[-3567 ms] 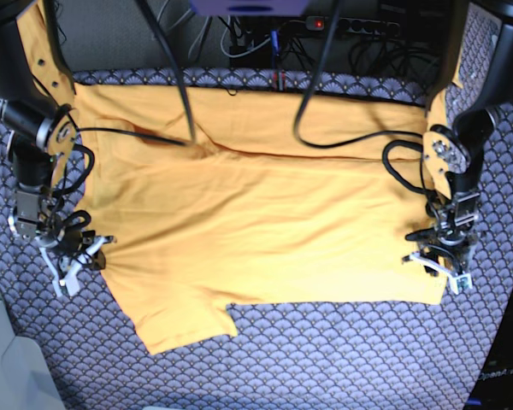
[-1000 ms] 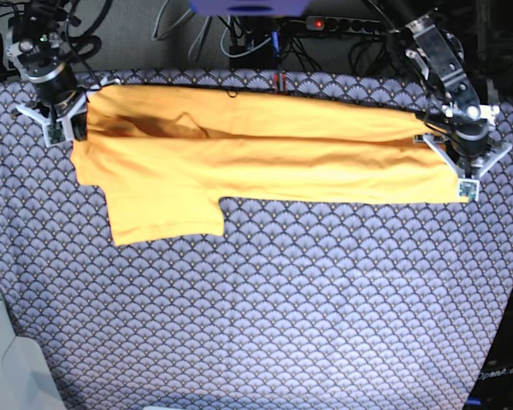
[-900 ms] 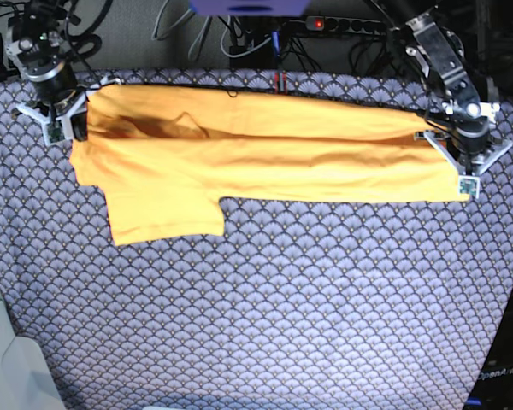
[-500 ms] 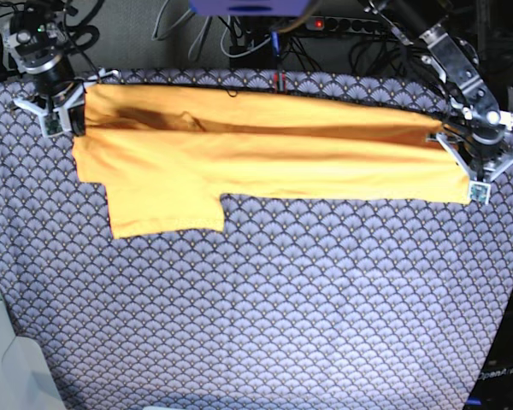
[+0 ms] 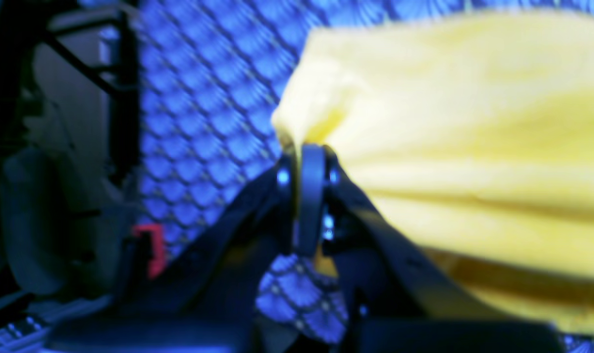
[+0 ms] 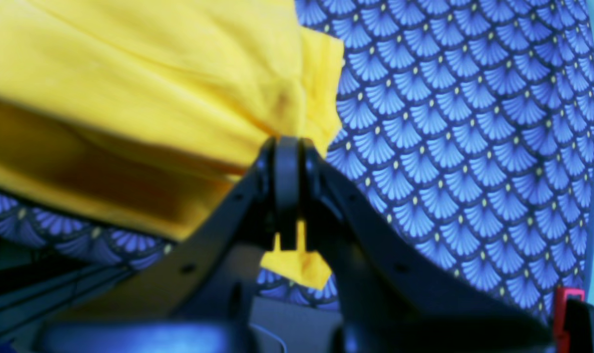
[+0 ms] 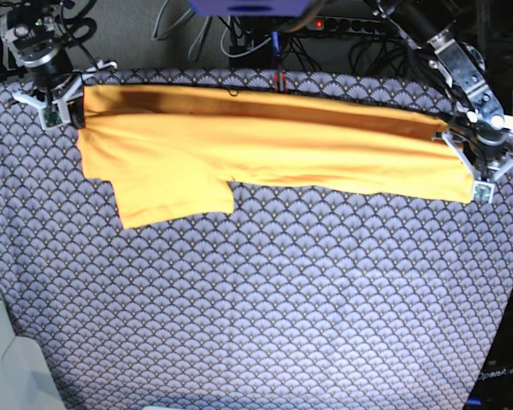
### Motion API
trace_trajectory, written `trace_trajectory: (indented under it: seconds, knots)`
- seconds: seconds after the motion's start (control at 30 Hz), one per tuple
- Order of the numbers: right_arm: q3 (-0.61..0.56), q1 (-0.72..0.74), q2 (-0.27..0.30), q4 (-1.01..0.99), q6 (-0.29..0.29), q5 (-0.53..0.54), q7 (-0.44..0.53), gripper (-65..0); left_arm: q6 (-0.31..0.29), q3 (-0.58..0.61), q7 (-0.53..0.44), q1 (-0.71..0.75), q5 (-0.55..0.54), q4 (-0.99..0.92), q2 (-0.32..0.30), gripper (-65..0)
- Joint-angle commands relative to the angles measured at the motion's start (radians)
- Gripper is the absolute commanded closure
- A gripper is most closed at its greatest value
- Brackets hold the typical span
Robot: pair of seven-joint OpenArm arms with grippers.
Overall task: Fold the T-shirt properly
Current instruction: 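Lift the hem corners and fold them over toward the folded edge, then release the hem and raise the right gripper off the shirt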
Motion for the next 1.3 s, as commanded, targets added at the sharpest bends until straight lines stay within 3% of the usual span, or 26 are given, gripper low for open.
trace_trajectory:
  seconds: [0.0,0.57,0.63,0.7,0.8,0.87,1.03,1.27]
  knots:
    - [0.008,-0.022,0.008,0.013,-0.009,0.028,0.036,0.0,0.013,-0.001,-0.016,-0.01,0.002,0.011,-0.016,0.0]
    - [0.004,-0.048,0.006,-0.038,-0.009,0.025,0.046,0.0,0.013,-0.009,-0.02,-0.001,0.002,-0.072,-0.015,0.0]
    - [0.004,-0.048,0.006,-0.038,-0.009,0.025,0.046,0.0,0.013,-0.01,-0.02,-0.001,0.002,-0.064,-0.015,-6.2]
    - [0.004,-0.048,0.006,-0.038,-0.009,0.025,0.046,-0.6,0.013,-0.015,-0.022,-0.001,0.0,-0.056,-0.012,-16.5]
    - [0.002,-0.05,0.008,-0.038,-0.009,0.025,0.046,-9.4,0.013,-0.056,-0.023,-0.001,-0.006,-0.035,-0.008,-32.8]
    - [0.004,-0.05,0.008,-0.038,-0.009,0.025,0.048,-17.1,0.013,-0.066,-0.023,-0.006,-0.006,-0.036,-0.008,-38.5]
    - [0.01,-0.05,0.016,-0.037,-0.009,0.028,0.046,-27.0,0.013,-0.066,-0.023,-0.007,-0.006,-0.03,-0.008,-40.4]
    - [0.082,-0.045,0.013,-0.037,-0.009,0.03,0.052,-27.5,0.013,-0.067,-0.023,-0.006,-0.006,-0.03,-0.012,-40.4]
